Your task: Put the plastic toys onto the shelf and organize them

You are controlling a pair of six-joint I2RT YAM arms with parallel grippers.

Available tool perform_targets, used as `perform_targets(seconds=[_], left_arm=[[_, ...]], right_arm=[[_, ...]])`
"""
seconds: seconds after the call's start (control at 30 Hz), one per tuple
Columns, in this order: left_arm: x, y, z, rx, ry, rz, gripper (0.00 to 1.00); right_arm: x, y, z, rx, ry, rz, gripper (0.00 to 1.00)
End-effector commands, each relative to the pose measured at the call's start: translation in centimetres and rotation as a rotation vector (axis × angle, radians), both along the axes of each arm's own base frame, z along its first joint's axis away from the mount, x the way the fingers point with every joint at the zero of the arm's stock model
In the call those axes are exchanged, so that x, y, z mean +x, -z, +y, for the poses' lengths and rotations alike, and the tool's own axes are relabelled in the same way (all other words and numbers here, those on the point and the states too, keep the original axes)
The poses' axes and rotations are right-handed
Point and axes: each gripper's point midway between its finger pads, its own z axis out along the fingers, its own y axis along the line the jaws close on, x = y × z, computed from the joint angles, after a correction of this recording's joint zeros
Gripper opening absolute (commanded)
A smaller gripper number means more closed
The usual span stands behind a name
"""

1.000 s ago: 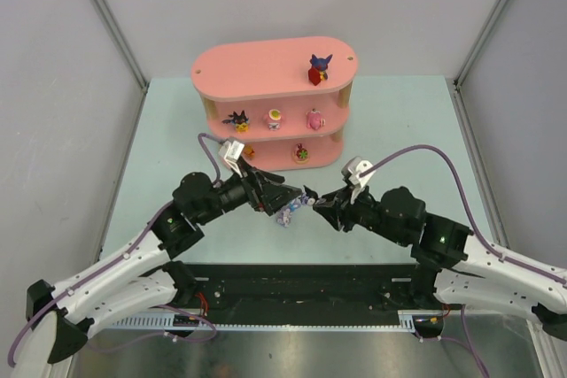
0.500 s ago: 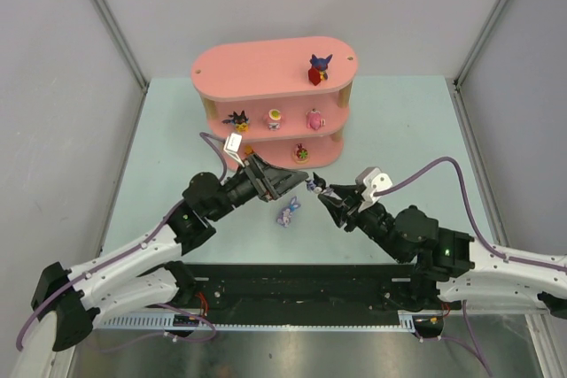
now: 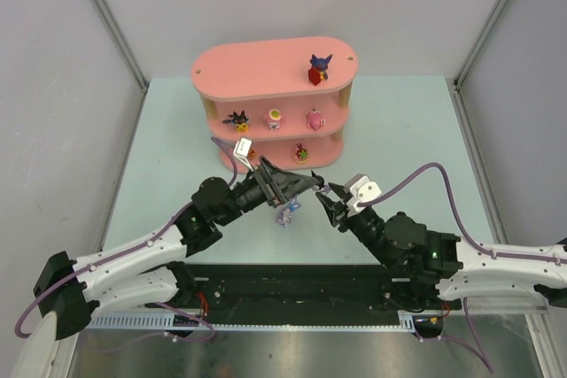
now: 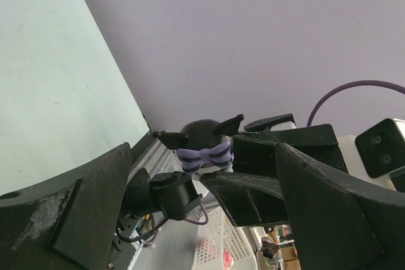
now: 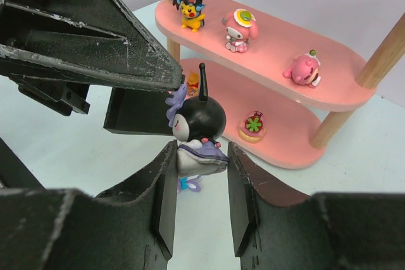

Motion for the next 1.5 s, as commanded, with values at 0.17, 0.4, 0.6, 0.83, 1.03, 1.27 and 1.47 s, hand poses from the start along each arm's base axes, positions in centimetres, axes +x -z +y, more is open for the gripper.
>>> perform_targets(seconds=[0.17, 0.4, 0.6, 0.83, 1.03, 1.27, 1.47], left_arm=[[0.3, -3.6, -0.1, -0.092, -0.042, -0.022, 1.0], [0.5, -3.9, -1.3, -0.068, -0.04, -0.042, 0.95], [0.2, -3.9, -2.0, -0.058, -0.024, -0.049, 0.79], [0.3, -3.7, -1.9, -0.044, -0.049, -0.044, 0.72], [0.4, -3.6, -1.9, -0.021, -0.065, -0.05, 0.68], [0.3, -3.7, -1.8, -0.012, -0.069, -0.054, 0.6], [0.1, -3.8, -2.3, -0.009, -0.05, -0.057, 0.49]], right_arm=[[-0.1, -1.5, -0.2, 0.056, 0.026, -0.02, 0.0], [-0.4, -1.4, 0.1, 0.063, 0.002, -0.011, 0.0], [-0.5, -1.5, -0.1, 0.064, 0.005, -0.01, 0.0], [0.1, -1.4, -0.8, 0.064, 0.063, -0.006, 0.0], [0.5, -1.5, -0.9, 0.065, 0.094, -0.016, 0.0], [0.4, -1.5, -0.7, 0.061, 0.089, -0.018, 0.0], [0.4, -1.3, -0.7, 0.055, 0.097, -0.018, 0.0]])
